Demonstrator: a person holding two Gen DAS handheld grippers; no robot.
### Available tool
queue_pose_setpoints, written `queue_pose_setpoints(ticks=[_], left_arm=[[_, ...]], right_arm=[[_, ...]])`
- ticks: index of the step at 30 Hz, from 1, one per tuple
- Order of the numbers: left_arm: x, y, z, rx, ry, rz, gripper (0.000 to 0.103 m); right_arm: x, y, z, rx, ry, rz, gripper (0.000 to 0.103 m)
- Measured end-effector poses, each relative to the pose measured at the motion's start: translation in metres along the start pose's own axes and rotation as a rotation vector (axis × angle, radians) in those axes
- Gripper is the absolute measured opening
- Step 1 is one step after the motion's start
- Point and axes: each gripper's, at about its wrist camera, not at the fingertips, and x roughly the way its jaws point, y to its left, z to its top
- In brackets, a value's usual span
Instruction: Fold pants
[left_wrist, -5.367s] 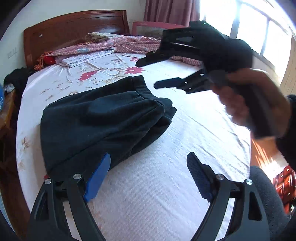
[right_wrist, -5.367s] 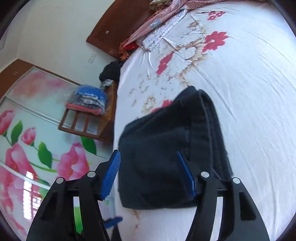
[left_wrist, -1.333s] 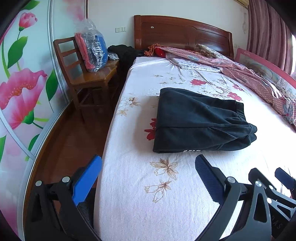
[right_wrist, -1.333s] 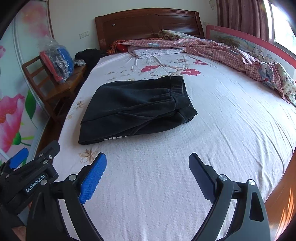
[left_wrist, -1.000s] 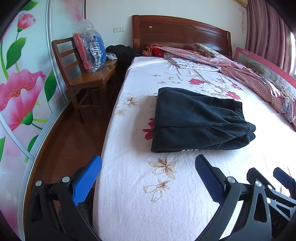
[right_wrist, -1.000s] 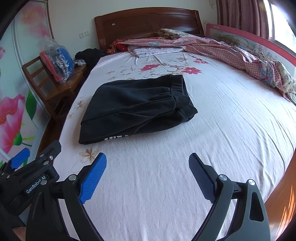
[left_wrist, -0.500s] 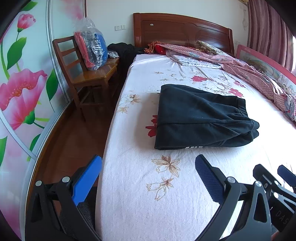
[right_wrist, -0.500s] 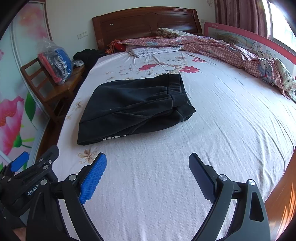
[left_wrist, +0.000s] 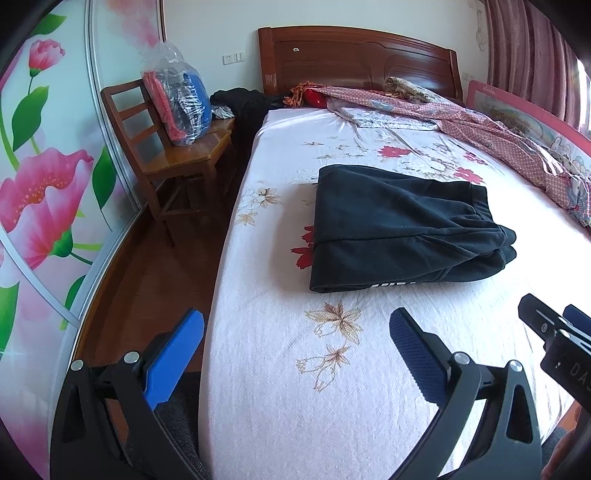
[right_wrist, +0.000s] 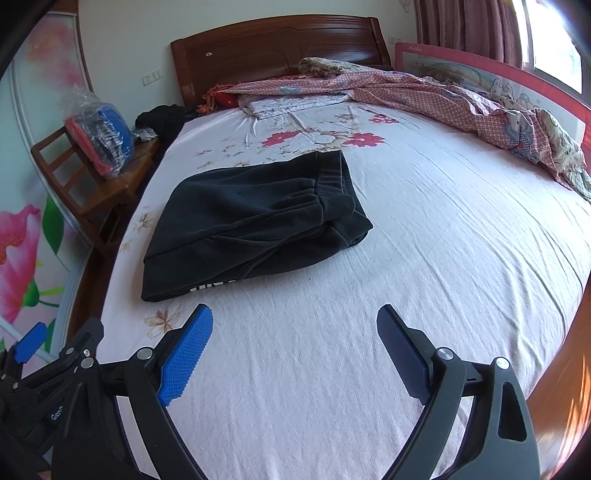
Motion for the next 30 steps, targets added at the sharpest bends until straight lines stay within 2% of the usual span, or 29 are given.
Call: queue_pose_setpoints(ticks=[21,26,30], left_arm=[[0.0018,0.0039,0.0027,-0.014,0.008,-0.003,0.101],[-0.0008,0.0039,0.0042,-0.012,-0.009,0.012,0.101],[-0.0054,0.0065,0.0043,-0.035,-0.032,-0.018,0.101]], right_arm=[[0.0033,0.0034,-0.0031,-0.008,0.012,0.013,0.090],[0.0035,0.0045,-0.0034,-0.012,0.012,0.011,0.090],[0.0029,0.0056,-0.0046,-0.016,0.016,0.012,0.090]])
